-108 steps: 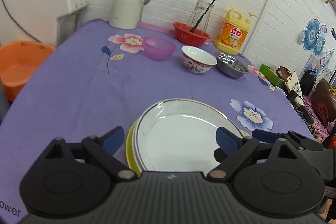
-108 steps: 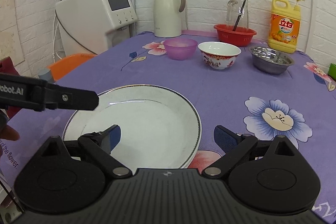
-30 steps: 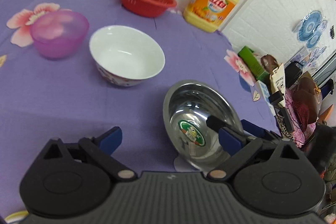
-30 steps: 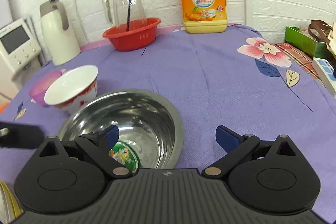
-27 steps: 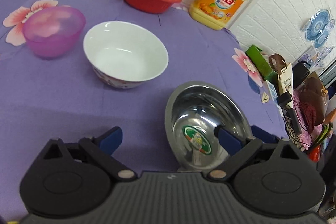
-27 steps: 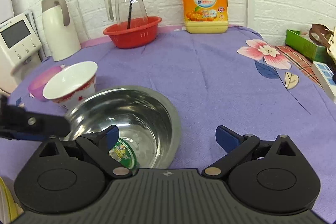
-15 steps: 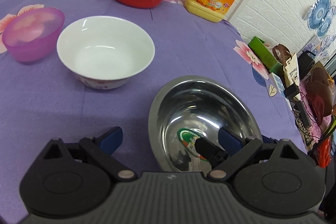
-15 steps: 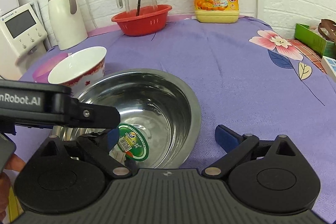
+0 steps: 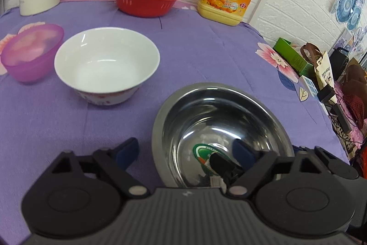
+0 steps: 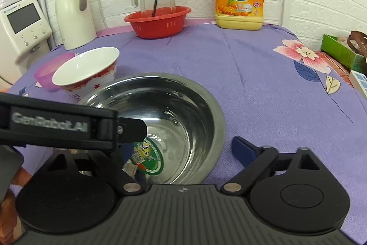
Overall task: Organize plates and bowls
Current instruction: 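Lower the steel bowl onto the plate stack and open the right tool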
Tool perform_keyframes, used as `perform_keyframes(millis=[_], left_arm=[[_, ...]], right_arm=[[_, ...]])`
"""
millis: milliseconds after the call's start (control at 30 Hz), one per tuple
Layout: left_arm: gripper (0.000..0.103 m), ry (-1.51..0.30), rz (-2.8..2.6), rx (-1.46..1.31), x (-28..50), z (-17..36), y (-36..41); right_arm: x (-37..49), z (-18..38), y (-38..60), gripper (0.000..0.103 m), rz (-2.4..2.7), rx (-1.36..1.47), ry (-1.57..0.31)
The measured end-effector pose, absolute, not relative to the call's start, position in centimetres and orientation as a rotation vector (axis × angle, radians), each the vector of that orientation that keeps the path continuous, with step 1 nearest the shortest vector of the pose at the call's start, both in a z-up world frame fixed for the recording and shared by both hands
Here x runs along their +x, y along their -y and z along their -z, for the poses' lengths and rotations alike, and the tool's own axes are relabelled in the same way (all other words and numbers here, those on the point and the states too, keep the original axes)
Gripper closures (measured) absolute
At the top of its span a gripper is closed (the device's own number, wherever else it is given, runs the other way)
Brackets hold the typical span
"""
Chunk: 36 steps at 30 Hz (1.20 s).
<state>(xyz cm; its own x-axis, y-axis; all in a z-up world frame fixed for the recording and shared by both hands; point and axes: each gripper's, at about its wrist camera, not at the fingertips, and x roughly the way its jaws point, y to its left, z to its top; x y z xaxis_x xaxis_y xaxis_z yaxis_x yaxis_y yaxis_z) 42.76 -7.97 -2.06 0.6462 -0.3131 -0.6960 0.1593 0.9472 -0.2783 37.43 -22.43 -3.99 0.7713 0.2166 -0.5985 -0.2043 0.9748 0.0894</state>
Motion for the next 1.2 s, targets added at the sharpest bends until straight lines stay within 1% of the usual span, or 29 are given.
perform_keyframes(millis=[67, 100, 233, 400, 500, 867, 1200], left_arm=[[0.049, -0.827, 0.293, -0.215, 42.6, 2.0, 8.2], [0.055, -0.834, 0.303, -0.223, 42.5, 2.0, 8.3], [0.055, -0.832, 0.303, -0.219, 40.7, 1.0, 8.0], [0.055, -0.801, 0.323, -0.209, 36.8, -1.4, 7.4], [0.055, -0.798, 0.348, -0.2, 34.3, -1.8, 7.6], [0.055, -0.853, 0.467, -0.194, 27.5, 0.2, 9.1], [0.054, -0.856, 0.472, -0.159, 27.1, 0.8, 9.8]], right_arm=[[37.2, 3.9, 21.9, 0.0, -0.259, 0.006, -0.646], [37.0, 3.9, 21.6, 0.0, -0.283, 0.003, -0.646], [36.1, 3.2, 21.3, 0.0, -0.31, 0.03, -0.666], [31.5, 1.4, 20.9, 0.0, -0.333, 0.035, -0.606], [28.5, 0.9, 20.8, 0.0, -0.328, 0.012, -0.597], [22.3, 1.9, 23.0, 0.0, -0.28, 0.045, -0.658], [21.6, 3.3, 23.7, 0.0, -0.29, 0.088, -0.701]])
